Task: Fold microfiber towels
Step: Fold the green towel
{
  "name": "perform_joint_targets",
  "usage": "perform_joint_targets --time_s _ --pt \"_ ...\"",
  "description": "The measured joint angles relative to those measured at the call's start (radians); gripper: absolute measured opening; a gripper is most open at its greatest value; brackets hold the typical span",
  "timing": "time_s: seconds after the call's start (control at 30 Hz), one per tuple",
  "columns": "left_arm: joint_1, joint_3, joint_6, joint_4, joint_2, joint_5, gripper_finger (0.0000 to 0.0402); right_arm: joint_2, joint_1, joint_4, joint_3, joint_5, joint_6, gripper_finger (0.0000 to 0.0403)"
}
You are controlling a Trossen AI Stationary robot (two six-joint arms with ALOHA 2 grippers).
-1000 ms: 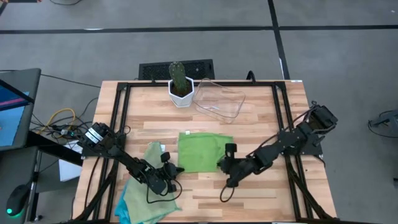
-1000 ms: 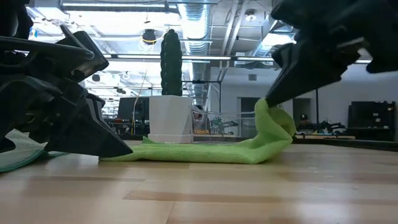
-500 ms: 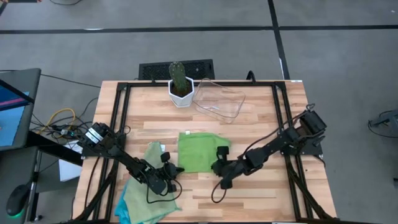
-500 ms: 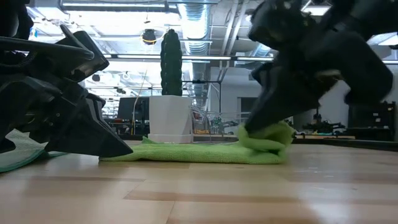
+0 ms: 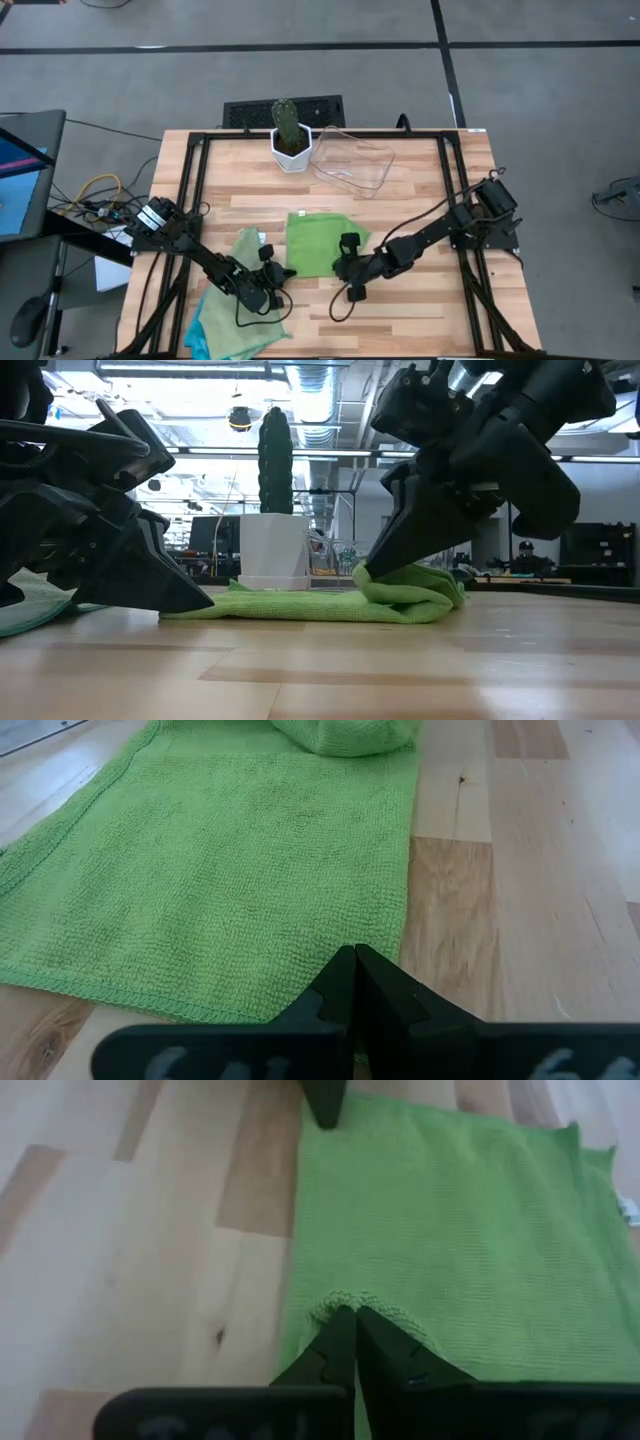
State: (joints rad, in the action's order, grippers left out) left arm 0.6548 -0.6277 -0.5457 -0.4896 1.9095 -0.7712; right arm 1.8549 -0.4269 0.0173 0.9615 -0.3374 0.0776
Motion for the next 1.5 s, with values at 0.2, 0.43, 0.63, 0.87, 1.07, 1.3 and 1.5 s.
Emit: perform_joint_targets --time_s 0.2,0.43,0.63,0.87,1.07,1.3,1.5 --pt "0.0 0.0 0.0 0.0 0.0 -0.001 0.0 0.0 0.003 0.044 0.0 0.02 -0.016 0.0025" --pt "0.0 0.0 0.0 0.0 0.0 -0.001 0.0 0.0 0.004 0.051 0.0 0.032 -0.017 0.0038" --pt "0.0 0.0 0.0 0.0 0.0 -0.001 0.0 0.017 0.011 0.065 -0.002 0.033 -0.021 0.0051" --pt "0.0 0.0 -0.005 0.0 0.0 -0.001 0.0 0.041 0.02 0.092 -0.001 0.044 -0.026 0.0079" --pt "0.0 0.0 -0.006 0.0 0.0 -0.001 0.0 0.04 0.019 0.098 0.0 0.044 -0.026 0.0125" --pt "0.0 -0.001 -0.007 -0.002 0.0 -0.001 0.0 0.032 0.024 0.136 0.0 0.045 -0.045 0.0182" --pt "0.0 -0.018 0.043 0.006 -0.005 0.014 0.0 -0.081 0.015 0.102 0.016 0.013 -0.094 0.0198"
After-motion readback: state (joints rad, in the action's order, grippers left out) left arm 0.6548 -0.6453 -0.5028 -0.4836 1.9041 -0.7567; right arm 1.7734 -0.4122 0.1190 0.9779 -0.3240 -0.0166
